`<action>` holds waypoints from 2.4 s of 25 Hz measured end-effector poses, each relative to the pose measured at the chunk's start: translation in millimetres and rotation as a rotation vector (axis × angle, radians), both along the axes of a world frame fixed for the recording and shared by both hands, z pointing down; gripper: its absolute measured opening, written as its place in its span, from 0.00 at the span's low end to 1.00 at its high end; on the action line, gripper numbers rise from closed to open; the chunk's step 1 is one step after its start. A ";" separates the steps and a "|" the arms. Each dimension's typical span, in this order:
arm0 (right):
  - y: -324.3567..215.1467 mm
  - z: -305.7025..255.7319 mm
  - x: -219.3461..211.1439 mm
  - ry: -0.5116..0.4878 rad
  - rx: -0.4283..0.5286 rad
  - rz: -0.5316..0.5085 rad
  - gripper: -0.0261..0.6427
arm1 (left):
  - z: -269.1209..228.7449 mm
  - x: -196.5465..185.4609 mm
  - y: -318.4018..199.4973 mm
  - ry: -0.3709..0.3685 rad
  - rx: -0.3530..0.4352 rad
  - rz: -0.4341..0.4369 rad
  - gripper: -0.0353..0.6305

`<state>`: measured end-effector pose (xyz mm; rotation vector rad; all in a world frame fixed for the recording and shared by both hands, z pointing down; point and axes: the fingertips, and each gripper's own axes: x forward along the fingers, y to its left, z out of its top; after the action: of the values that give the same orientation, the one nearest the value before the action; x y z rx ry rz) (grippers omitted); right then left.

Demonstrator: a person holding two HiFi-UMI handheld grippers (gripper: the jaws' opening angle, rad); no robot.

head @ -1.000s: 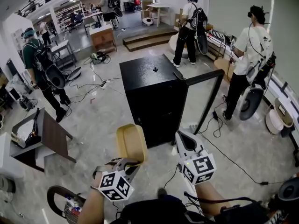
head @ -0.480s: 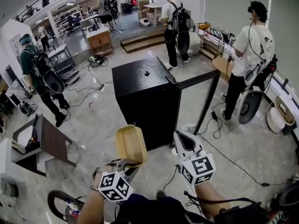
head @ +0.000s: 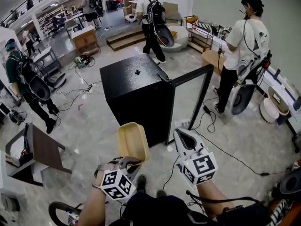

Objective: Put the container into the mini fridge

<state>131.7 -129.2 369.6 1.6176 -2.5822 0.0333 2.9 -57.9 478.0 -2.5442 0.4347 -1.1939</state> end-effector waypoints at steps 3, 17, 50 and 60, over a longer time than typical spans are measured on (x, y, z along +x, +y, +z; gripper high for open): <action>-6.6 0.5 -3.3 0.010 -0.010 0.020 0.06 | 2.4 -1.6 -12.7 0.008 0.003 0.026 0.07; -43.3 4.3 -11.7 0.021 -0.031 0.149 0.06 | 12.8 -6.9 -64.9 0.009 -0.037 0.187 0.07; -107.1 12.7 -6.7 0.060 -0.053 0.327 0.06 | 82.4 13.8 -167.7 -0.002 -0.117 0.343 0.07; -150.4 10.4 35.3 0.070 -0.054 0.201 0.06 | 126.9 44.0 -216.4 -0.062 -0.150 0.187 0.07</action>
<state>167.0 -279.6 380.0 1.8167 -2.3385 0.0592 46.9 -274.3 604.8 -2.5952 0.0924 -1.2736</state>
